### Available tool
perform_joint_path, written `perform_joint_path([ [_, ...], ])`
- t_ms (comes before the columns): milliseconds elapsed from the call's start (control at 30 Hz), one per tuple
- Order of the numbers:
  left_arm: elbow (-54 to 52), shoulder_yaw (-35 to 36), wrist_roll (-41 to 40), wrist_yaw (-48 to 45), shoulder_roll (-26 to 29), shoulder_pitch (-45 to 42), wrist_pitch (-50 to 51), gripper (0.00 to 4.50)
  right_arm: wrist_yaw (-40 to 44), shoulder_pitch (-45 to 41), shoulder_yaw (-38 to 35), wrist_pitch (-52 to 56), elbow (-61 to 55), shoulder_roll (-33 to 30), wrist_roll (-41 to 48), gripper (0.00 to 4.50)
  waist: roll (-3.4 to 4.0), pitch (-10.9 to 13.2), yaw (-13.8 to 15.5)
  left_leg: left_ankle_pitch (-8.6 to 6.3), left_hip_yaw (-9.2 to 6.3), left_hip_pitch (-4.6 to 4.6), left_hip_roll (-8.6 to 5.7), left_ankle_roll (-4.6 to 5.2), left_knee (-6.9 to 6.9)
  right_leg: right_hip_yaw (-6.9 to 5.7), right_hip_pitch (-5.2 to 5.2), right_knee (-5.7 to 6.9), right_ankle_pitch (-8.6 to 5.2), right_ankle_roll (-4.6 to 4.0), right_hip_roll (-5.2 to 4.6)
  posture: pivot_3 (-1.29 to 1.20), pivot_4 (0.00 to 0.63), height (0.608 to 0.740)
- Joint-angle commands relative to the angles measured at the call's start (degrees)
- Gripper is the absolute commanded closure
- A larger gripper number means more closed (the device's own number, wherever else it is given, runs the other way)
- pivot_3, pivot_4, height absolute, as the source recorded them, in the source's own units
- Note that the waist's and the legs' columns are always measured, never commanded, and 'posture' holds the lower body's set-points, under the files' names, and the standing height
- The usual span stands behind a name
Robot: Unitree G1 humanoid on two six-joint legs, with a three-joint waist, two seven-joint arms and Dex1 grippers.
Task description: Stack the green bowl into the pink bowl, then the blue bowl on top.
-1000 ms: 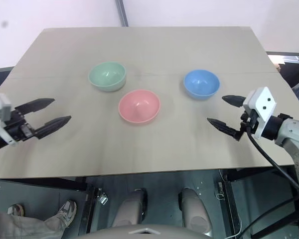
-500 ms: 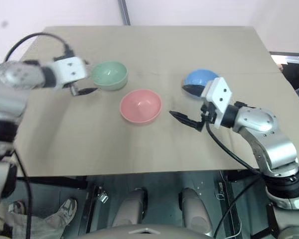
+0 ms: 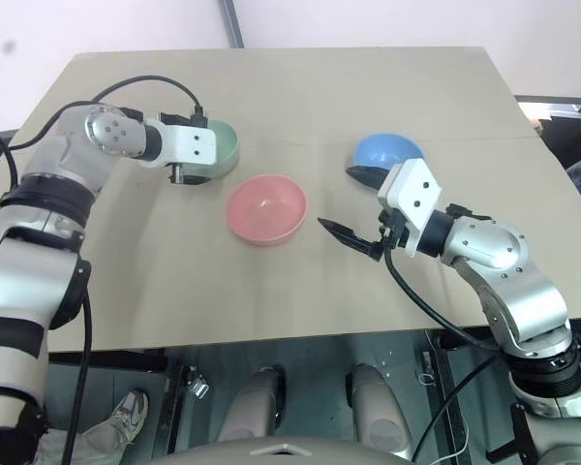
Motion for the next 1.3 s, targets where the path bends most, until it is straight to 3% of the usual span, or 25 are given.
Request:
perform_joint_path([
  [33, 1.22, -0.09, 1.15, 0.12, 0.09, -1.63, -1.57, 0.00, -1.13, 0.39, -2.18, 0.19, -3.37, -0.47, 0.31, 0.02, 0.00, 0.00, -0.05, 0.00, 0.00, 0.00, 0.00, 0.00, 0.00, 0.00, 0.00, 0.00, 0.00, 0.00, 0.00, 0.00, 0.150, 0.727],
  [533, 0.37, 1.40, 1.23, -0.56, 0.75, 0.53, -1.75, 0.00, -0.37, -0.68, -1.56, -0.10, -2.42, -0.71, 0.45, 0.02, -0.01, 0.00, -0.12, 0.00, -0.02, 0.00, 0.00, 0.00, 0.01, -0.02, 0.01, 0.02, 0.01, -0.01, 0.00, 0.00, 0.150, 0.727],
  [667, -6.06, 7.82, -9.45, -9.10, 2.11, 4.79, -1.77, 0.00, 1.19, -0.94, 0.79, -1.35, -2.16, -1.33, -1.50, 0.02, -0.01, 0.00, -0.19, 0.00, -0.02, 0.00, 0.01, 0.00, 0.01, -0.02, 0.01, 0.03, 0.01, -0.01, 0.00, 0.00, 0.150, 0.727],
  [733, -15.11, 12.06, -18.73, -16.97, 5.34, 11.80, -2.04, 0.00, 2.46, -2.15, 4.15, -2.19, -1.50, -1.06, -3.25, 0.02, 0.01, 0.01, -0.47, 0.00, -0.03, 0.00, 0.01, 0.00, 0.01, -0.03, 0.01, 0.02, 0.01, -0.01, 0.00, 0.00, 0.150, 0.727],
  [900, -33.57, 17.34, -29.81, -23.37, 10.38, 23.47, -1.25, 0.00, 5.01, -6.25, 9.33, -4.78, 3.16, 1.59, -5.96, 0.02, 0.01, 0.04, -1.59, 0.01, -0.02, 0.10, 0.10, -0.01, -0.02, -0.03, 0.01, 0.14, 0.01, -0.04, 0.02, 0.00, 0.150, 0.727],
  [1100, -40.86, 15.72, -29.17, -26.00, 12.15, 23.41, -2.62, 0.00, 8.83, -4.58, 5.53, -3.67, 2.05, -0.35, -2.49, 0.02, -0.04, 0.06, 0.24, 0.01, -0.12, 0.14, 0.03, -0.01, 0.37, -0.16, 0.29, 0.23, 0.00, 0.00, -0.01, 0.00, 0.150, 0.727],
  [1300, -42.41, 11.77, -24.48, -25.28, 8.53, 19.33, -0.74, 0.00, 8.75, 2.44, 1.21, -0.75, -3.82, -5.22, -0.39, 0.02, -0.04, 0.06, 0.96, 0.01, -0.13, 0.13, 0.04, 0.00, 0.37, -0.18, 0.27, 0.25, 0.00, -0.01, 0.01, 0.00, 0.150, 0.727],
])
